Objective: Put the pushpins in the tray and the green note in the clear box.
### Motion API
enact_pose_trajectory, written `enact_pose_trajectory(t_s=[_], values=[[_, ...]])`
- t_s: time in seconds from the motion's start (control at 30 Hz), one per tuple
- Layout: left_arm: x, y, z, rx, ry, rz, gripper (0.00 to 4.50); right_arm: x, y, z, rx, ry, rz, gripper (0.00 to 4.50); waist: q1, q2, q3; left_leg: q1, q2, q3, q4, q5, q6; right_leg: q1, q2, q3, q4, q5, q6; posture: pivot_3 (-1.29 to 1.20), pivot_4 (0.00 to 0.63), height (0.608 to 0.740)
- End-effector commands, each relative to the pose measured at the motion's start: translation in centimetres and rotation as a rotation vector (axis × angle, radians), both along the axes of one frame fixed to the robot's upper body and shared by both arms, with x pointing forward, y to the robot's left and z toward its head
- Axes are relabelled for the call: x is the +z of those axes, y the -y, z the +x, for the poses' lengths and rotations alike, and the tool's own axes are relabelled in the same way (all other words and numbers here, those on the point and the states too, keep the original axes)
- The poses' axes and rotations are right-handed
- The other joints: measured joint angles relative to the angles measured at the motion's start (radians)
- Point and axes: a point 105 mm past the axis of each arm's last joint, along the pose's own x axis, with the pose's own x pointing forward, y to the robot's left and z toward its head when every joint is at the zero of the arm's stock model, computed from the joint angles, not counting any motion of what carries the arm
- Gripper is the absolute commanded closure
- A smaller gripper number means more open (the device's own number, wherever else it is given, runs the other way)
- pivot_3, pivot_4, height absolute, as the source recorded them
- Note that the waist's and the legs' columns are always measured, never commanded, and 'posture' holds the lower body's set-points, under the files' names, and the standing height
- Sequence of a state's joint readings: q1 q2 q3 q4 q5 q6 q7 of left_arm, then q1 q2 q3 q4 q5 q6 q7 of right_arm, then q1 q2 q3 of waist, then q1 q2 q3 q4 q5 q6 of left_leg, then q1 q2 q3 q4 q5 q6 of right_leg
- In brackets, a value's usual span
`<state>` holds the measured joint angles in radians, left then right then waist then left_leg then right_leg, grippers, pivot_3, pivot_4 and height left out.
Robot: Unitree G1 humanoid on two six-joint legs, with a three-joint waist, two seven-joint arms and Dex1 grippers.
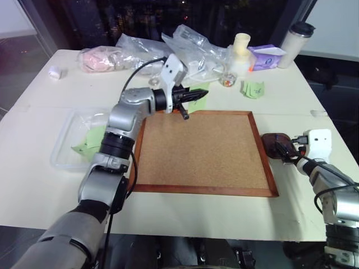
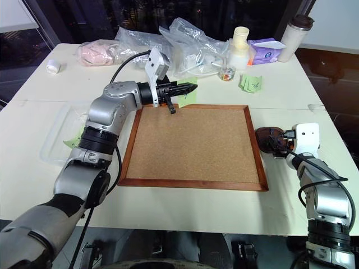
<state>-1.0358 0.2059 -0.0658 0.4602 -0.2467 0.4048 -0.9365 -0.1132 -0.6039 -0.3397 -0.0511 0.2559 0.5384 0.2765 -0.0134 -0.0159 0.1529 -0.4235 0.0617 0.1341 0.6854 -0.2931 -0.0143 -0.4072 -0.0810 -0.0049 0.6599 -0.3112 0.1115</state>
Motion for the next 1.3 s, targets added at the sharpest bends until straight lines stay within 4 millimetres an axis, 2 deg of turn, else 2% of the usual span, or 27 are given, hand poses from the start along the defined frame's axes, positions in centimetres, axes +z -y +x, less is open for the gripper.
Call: enact_pose_trajectory(t_s=[0.03,0.07,0.13,0.17,0.33,0.6,0.77,0.87,0.97,1.1,1.23,1.3], values=[[1.3,0.2,-0.2,-0.009,0.058,-0.007,4.5,2.4,-1.1,0.4,0.033,0.111,0.081,0.03,-0.002,0.0,0.0,0.0,0.0,0.0,0.0,0.0,0.0,0.0,0.0,0.0,0.0,0.0,0.0,0.0,0.15,0.735],[1.2,0.2,-0.2,-0.007,0.058,-0.007,4.5,2.5,-1.2,0.3,0.047,0.108,0.062,0.03,-0.003,0.0,0.0,0.001,0.0,0.0,0.0,0.0,0.0,0.0,0.0,0.0,0.001,0.0,0.0,0.0,0.15,0.735],[1.2,0.2,-0.2,-0.005,0.058,-0.006,4.5,3.7,-0.7,0.4,-0.014,0.199,0.258,0.03,-0.001,0.0,0.0,0.001,0.0,0.0,0.0,0.0,-0.001,0.0,0.0,0.0,0.001,0.0,0.0,0.0,0.15,0.735],[1.2,0.2,-0.2,-0.003,0.058,-0.006,4.5,4.1,-0.3,0.4,-0.036,0.217,0.291,0.03,0.0,0.0,0.0,0.001,0.0,0.0,0.0,0.0,-0.001,0.0,0.0,0.0,0.001,0.0,0.0,0.0,0.15,0.735],[0.9,-0.1,0.0,0.01,0.056,-0.001,4.5,2.6,-0.1,0.1,-0.035,0.136,0.209,0.03,0.005,0.001,0.0,0.001,0.0,0.0,0.0,0.0,-0.001,0.0,0.0,0.0,0.001,0.0,0.0,0.0,0.15,0.735],[0.1,-1.7,0.4,0.056,0.044,0.022,4.5,1.3,-0.7,-0.1,-0.008,0.089,0.181,0.03,-0.004,0.001,0.0,0.002,0.0,0.0,0.0,0.0,-0.001,0.0,0.0,0.001,0.003,0.0,0.0,0.0,0.15,0.735],[-0.2,-2.0,0.6,0.075,0.048,0.037,4.5,-0.3,-1.1,-0.2,0.029,-0.016,0.111,0.03,0.0,0.001,0.0,0.002,0.0,0.001,0.0,0.0,-0.001,0.0,0.0,0.001,0.002,0.0,0.0,0.0,0.15,0.735],[-0.8,-2.0,0.9,0.092,0.068,0.074,4.5,-0.7,-1.0,0.0,0.029,-0.03,0.11,0.03,0.002,0.001,-0.001,0.002,0.0,0.001,0.0,0.0,-0.001,0.001,0.0,0.001,0.002,0.0,0.0,0.0,0.15,0.735],[-0.7,-1.8,1.0,0.096,0.069,0.065,4.5,-0.4,-0.9,0.2,0.022,-0.021,0.113,0.03,0.002,0.001,0.0,0.002,0.0,0.001,0.001,0.0,-0.001,0.001,0.0,0.001,0.002,0.0,0.0,0.0,0.15,0.735],[-0.7,-2.0,1.0,0.102,0.069,0.06,4.5,0.8,-0.5,0.6,-0.002,0.059,0.175,0.03,0.0,0.001,0.0,0.002,0.0,0.001,0.001,0.0,-0.001,0.001,0.0,0.001,0.002,0.0,0.0,0.0,0.15,0.735],[-0.7,-2.4,1.2,0.114,0.067,0.061,4.5,3.0,-1.7,0.6,0.064,0.176,0.239,0.03,0.001,0.001,0.0,0.002,0.0,0.001,0.001,0.0,-0.001,0.001,0.0,0.001,0.003,0.0,0.0,0.0,0.15,0.735],[-0.7,-2.5,1.2,0.116,0.066,0.061,4.5,3.4,-2.1,0.4,0.086,0.2,0.254,0.03,0.0,0.001,0.0,0.002,0.0,0.001,0.001,0.0,-0.001,0.001,0.0,0.001,0.002,0.0,0.0,0.0,0.15,0.735]])
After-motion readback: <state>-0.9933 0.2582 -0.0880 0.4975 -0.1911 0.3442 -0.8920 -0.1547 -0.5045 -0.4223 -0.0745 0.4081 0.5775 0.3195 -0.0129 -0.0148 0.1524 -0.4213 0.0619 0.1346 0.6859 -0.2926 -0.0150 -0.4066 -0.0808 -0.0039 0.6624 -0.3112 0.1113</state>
